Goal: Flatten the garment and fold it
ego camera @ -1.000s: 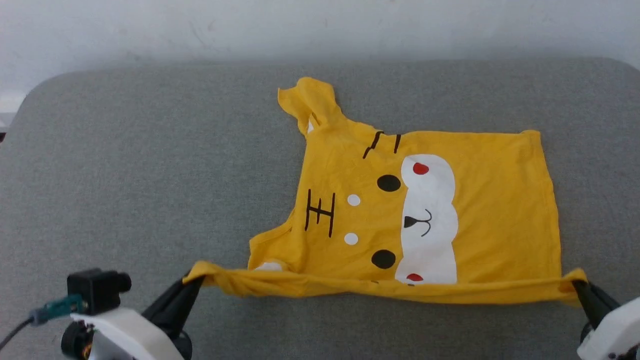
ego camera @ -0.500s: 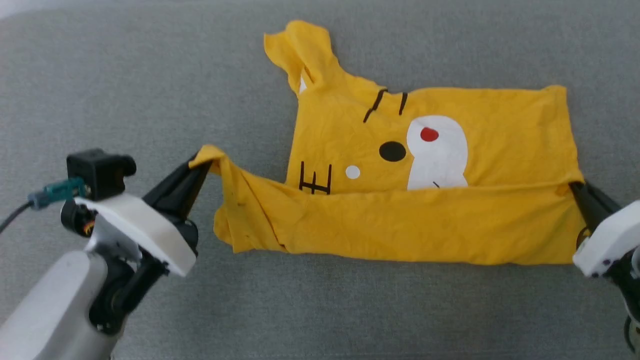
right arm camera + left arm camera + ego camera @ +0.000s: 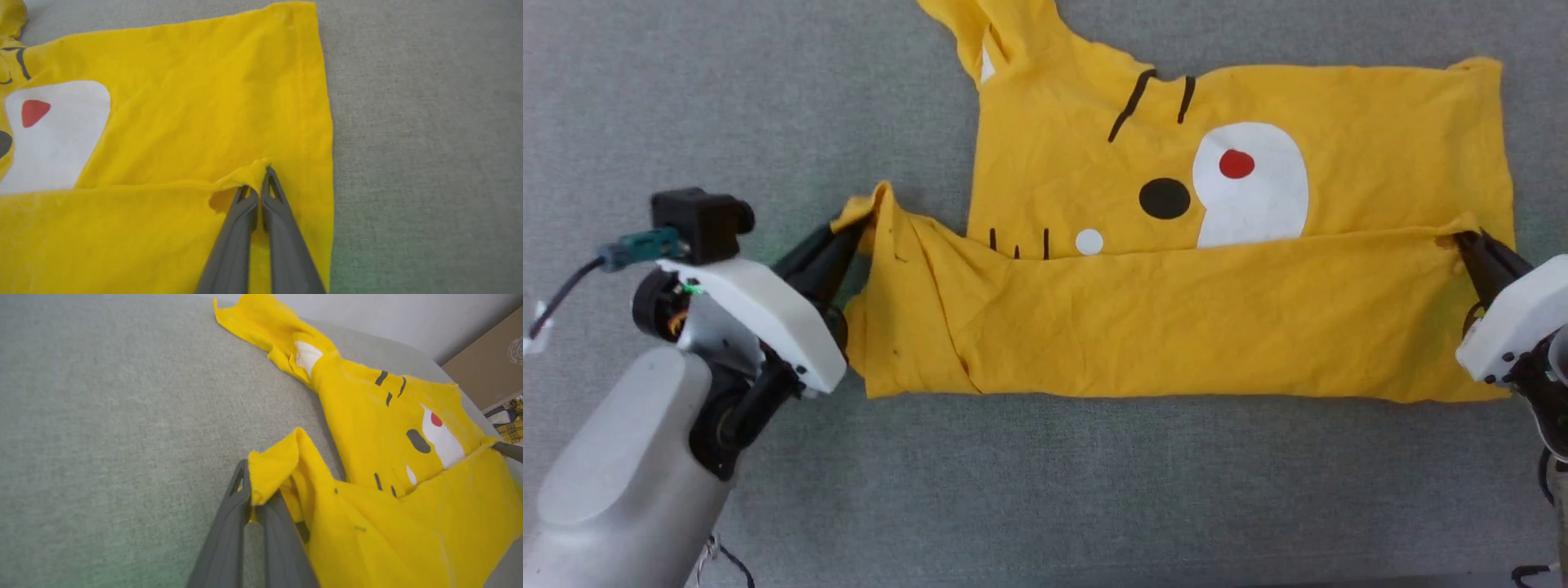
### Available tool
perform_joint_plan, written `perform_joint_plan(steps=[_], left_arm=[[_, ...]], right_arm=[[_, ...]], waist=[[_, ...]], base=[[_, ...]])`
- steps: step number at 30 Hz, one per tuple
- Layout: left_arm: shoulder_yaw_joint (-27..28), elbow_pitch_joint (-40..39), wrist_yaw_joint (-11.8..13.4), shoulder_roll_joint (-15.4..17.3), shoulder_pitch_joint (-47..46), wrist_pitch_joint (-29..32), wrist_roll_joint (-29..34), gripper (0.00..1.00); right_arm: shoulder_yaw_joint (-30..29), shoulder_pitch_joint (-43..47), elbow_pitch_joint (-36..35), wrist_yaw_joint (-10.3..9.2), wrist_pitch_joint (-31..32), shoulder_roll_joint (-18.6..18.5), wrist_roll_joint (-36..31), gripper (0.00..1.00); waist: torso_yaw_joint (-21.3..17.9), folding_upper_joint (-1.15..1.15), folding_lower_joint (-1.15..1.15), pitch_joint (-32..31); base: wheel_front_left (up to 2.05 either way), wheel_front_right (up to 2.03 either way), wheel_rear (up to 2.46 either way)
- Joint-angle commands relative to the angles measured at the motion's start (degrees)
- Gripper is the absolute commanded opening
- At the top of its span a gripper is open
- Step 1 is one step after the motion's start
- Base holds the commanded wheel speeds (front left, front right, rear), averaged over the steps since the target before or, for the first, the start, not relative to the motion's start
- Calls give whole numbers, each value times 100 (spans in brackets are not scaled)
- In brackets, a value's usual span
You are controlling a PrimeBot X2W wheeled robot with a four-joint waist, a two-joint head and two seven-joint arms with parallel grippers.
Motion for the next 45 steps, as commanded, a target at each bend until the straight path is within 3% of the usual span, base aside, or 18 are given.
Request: perform_joint_plan(steps=[1,8,9,10,11,12,23,28,33,37,45], left_arm=[[-106,175,-76,-48,-75,131,-37,0],[-420,742,-110,-217,-129,737,-243,0],[-428,784,-105,-240,-135,750,-257,37],[-436,816,-105,-258,-141,751,-262,47],[-438,841,-103,-273,-147,736,-261,89],[-430,864,-93,-286,-147,706,-260,100],[-233,665,-39,-302,182,323,-439,100],[-40,258,127,-145,517,-54,-390,100],[147,-300,451,-21,909,-475,-234,100],[369,-709,762,-5,1233,-1042,-33,100],[739,-1390,1299,-306,1992,-1948,671,100]], right_arm=[[43,-67,106,-5,38,-20,-11,0],[151,6,387,-5,578,-47,182,0],[129,22,387,-5,621,-46,192,0],[112,40,381,-5,671,-45,202,2],[99,56,365,-5,710,-46,210,21],[76,68,339,-5,721,-46,219,100],[-110,349,-32,-5,1064,11,393,100],[-257,584,-454,-5,1376,-13,468,100],[-475,848,-891,-5,1460,41,464,100],[-713,1009,-1219,-5,1104,195,328,100],[-1029,1440,-1691,-5,-570,838,-450,100]], waist=[[-35,0,-1,145],[-8,0,-1,145],[-5,0,-1,139],[-2,0,-1,129],[0,0,-1,117],[2,0,-1,102],[9,0,-1,-323],[1,0,-1,-548],[23,0,-1,-765],[36,0,-1,-934],[55,0,-1,-1163]], base=[[0,0,0],[0,0,0],[0,0,0],[0,0,0],[0,0,0],[0,0,0],[0,0,0],[0,0,0],[0,0,0],[0,0,0],[0,0,0]])
